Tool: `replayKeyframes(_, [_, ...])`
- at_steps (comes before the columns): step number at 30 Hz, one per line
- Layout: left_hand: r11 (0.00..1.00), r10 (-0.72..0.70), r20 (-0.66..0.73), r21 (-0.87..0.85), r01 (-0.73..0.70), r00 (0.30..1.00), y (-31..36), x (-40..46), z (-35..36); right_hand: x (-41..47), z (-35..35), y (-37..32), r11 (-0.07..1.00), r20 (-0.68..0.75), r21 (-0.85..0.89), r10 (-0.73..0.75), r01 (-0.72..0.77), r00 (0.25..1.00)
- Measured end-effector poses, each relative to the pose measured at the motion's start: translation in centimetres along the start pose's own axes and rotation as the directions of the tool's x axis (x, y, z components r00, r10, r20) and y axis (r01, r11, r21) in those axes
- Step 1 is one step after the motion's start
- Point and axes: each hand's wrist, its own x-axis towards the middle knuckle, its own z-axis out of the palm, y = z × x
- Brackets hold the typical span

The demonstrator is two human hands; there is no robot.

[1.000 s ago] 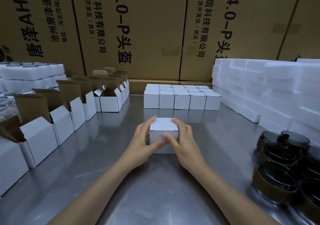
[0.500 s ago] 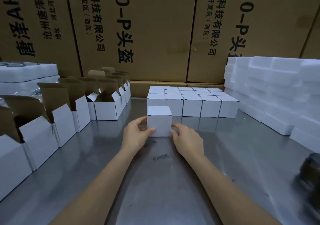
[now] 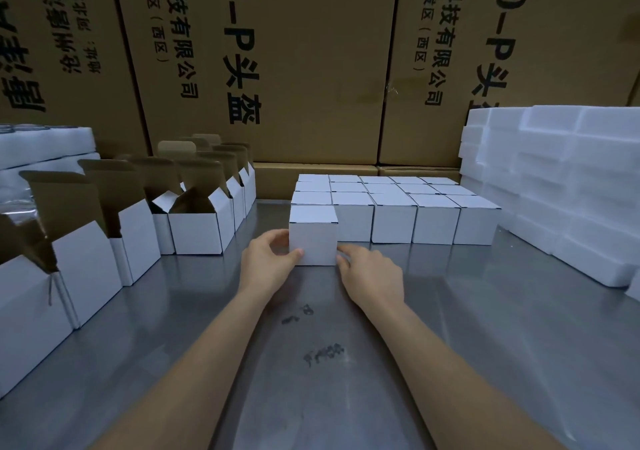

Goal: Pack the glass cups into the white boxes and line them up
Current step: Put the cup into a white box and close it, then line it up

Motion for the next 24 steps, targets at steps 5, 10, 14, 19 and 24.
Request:
replayKeyframes(5, [1.0, -0.014, -0.015, 0.02, 0.014, 1.0, -0.2, 0.3, 0.4, 0.3, 0.1, -0.1, 1.0, 0.008, -0.02, -0.014, 0.014, 1.0])
replayKeyframes(10, [1.0, -0.014, -0.032, 0.019, 0.015, 0.999, -0.4, 0.4, 0.5, 0.3, 0.1, -0.1, 0.998, 0.003, -0.037, -0.043, 0.043, 0.999])
replayKeyframes(14, [1.0, -0.013, -0.041, 0.019, 0.014, 0.999, -0.3, 0.4, 0.5, 0.3, 0.2, -0.1, 0.998, -0.002, -0.04, -0.045, 0.045, 0.999])
replayKeyframes(19, [1.0, -0.024, -0.051, 0.005, 0.024, 0.998, 0.3, 0.0, 0.3, -0.3, -0.1, -0.4, 0.996, -0.032, -0.067, -0.053, 0.051, 0.998])
replayKeyframes(24, [0.999, -0.021, -0.037, -0.033, 0.019, 0.999, 0.8, -1.5, -0.7, -2.2, -1.0, -0.9, 0.994, -0.08, -0.101, -0.059, 0.05, 0.995])
